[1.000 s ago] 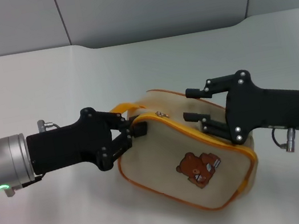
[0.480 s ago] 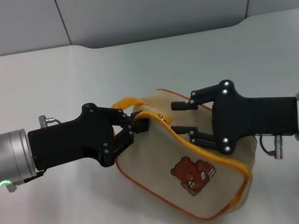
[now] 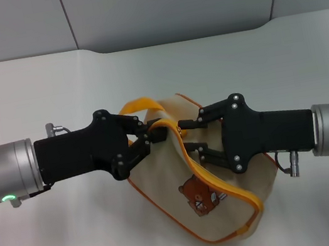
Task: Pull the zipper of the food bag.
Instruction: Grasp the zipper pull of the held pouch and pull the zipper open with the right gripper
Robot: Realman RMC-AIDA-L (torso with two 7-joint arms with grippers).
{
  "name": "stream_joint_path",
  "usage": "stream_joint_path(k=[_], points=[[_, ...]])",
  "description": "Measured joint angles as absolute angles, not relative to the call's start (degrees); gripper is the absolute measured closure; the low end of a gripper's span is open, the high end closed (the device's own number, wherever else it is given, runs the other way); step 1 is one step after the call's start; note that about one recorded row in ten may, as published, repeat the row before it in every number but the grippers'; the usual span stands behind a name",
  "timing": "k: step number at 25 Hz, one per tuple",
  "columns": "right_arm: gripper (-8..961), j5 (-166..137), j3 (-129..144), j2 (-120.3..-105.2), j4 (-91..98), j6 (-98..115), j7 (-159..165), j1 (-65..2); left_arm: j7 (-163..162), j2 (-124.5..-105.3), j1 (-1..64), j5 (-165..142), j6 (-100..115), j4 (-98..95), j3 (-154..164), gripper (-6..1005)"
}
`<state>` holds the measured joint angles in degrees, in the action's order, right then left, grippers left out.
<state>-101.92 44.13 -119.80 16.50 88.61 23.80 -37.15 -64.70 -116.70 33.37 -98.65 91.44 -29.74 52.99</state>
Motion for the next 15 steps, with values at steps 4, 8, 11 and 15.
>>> stream_joint_path(k=[4,8,11,15], points=[[674,-101.9,43.7,-119.8,16.5,88.6,24.0,-37.2,-64.7,-116.72,33.4,-98.7,91.6,-29.7,53.0,938],[742,-101.9,43.5,-119.8,16.4,88.5,24.1,-37.3,-64.7,-116.73,33.4,-98.7,91.6,-29.7,53.0,937],[797,-101.9,43.7,-119.8,16.4,88.3,24.1,-37.5,-64.7,-116.72,33.4,-98.7,91.8,-29.8,53.0,937],[891,-101.9,43.8,-119.8,16.4,87.6,24.1,-37.7,-64.7,-116.71,33.4,-98.8,92.0,-30.1,53.0,938]])
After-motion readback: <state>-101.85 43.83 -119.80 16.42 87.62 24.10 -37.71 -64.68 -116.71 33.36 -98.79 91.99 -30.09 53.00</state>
